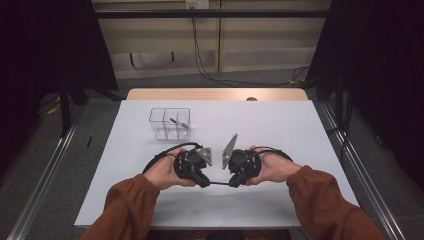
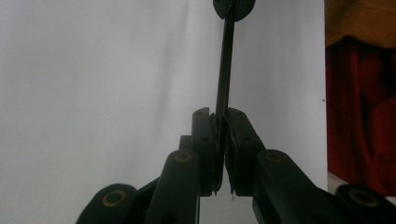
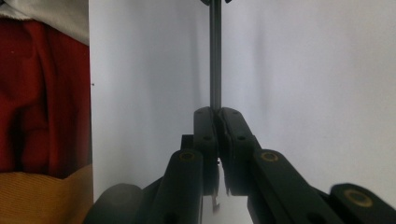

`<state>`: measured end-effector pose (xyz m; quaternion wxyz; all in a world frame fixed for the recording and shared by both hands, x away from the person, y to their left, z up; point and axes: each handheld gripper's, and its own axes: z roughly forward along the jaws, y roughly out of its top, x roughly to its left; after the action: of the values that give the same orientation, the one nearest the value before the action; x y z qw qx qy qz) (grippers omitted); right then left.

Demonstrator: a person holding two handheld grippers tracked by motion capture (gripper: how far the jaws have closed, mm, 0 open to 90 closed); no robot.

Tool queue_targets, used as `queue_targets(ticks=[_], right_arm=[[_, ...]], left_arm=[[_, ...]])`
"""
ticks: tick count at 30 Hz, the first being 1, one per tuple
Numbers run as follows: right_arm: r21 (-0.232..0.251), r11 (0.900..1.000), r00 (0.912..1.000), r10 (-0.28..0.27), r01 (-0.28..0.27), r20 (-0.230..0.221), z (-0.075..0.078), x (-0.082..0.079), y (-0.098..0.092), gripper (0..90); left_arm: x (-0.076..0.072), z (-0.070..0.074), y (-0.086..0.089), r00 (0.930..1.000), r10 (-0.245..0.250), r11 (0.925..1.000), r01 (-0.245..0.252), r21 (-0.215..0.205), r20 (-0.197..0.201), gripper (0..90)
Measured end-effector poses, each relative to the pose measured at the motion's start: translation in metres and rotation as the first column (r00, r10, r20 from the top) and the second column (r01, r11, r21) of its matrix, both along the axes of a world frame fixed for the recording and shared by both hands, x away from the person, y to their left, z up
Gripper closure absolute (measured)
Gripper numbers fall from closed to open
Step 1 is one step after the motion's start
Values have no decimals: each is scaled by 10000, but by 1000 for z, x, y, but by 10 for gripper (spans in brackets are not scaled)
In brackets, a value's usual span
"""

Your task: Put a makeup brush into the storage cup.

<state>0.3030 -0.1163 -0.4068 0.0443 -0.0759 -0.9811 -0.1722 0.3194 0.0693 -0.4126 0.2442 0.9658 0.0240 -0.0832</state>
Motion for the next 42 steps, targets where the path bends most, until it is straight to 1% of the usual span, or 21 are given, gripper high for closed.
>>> queue_targets(ticks=[1,2,3,4,5,6,8,10,15,17,20,21,22,26,29,32,34,35,37,39,42], right_arm=[[14,10000,10000,23,-24,49,0,0,0,858],[16,10000,9999,-26,25,138,-1,1,0,849],[-45,10000,9998,-81,82,154,-1,1,0,838],[-22,10000,9999,-88,88,114,-2,1,0,818],[-33,10000,9999,-74,74,106,-2,1,0,789],[-19,10000,9999,-45,45,103,-3,0,0,788],[17,10000,9999,-54,54,98,-3,0,1,766],[118,9998,9998,-182,182,15,-3,0,-1,743],[382,9984,9991,-414,417,-73,-2,2,-4,634],[431,9979,9988,-489,491,-70,-3,3,-4,596],[541,9969,9984,-565,568,-61,-4,3,-6,528],[561,9967,9982,-589,592,-57,-4,3,-7,512],[600,9964,9982,-591,591,-5,-4,4,-8,484],[757,9946,9974,-719,709,108,-4,4,-11,401],[905,9921,9957,-893,868,235,-4,5,-15,340],[1039,9879,9927,-1183,1152,232,-3,5,-19,282],[1175,9847,9907,-1331,1289,284,-4,6,-23,235],[1156,9814,9869,-1582,1535,329,-4,6,-25,205],[1265,9785,9853,-1681,1630,312,-5,5,-28,200],[1363,9739,9813,-1884,1816,389,-5,4,-32,152],[1549,9689,9786,-2016,1931,406,-5,2,-38,131]], left_arm=[[0,1,0,10000,-60,10000,60,28,8,845],[-1,0,0,10000,-7,10000,7,-63,55,849],[-1,0,0,10000,18,10000,-18,-92,-26,853],[0,1,0,9999,15,10000,-14,-93,99,854],[1,1,1,9999,4,9999,-5,-131,-123,854],[1,1,1,9998,-21,9998,17,-173,-204,855],[1,1,1,9999,-40,9999,38,-134,-114,855],[1,2,2,9998,120,9998,-122,-151,-182,856],[4,2,5,9994,313,9993,-316,-202,-111,856],[4,2,5,9995,320,9993,-319,-206,52,855],[3,1,6,9988,472,9985,-469,-272,87,855],[4,1,7,9992,400,9990,-399,-217,28,855],[3,1,7,9992,392,9991,-390,-180,79,855],[2,1,10,9990,457,9987,-457,-237,15,855],[2,1,13,9986,530,9982,-531,-268,-29,855],[1,1,16,9978,661,9970,-662,-398,-32,855],[1,0,20,9962,868,9950,-870,-501,-50,855],[2,0,21,9963,853,9952,-856,-470,-73,855],[2,-1,25,9947,1027,9932,-1030,-549,-96,854],[2,-1,27,9941,1076,9925,-1080,-565,-99,855],[2,-1,31,9925,1221,9903,-1223,-652,-84,854]])
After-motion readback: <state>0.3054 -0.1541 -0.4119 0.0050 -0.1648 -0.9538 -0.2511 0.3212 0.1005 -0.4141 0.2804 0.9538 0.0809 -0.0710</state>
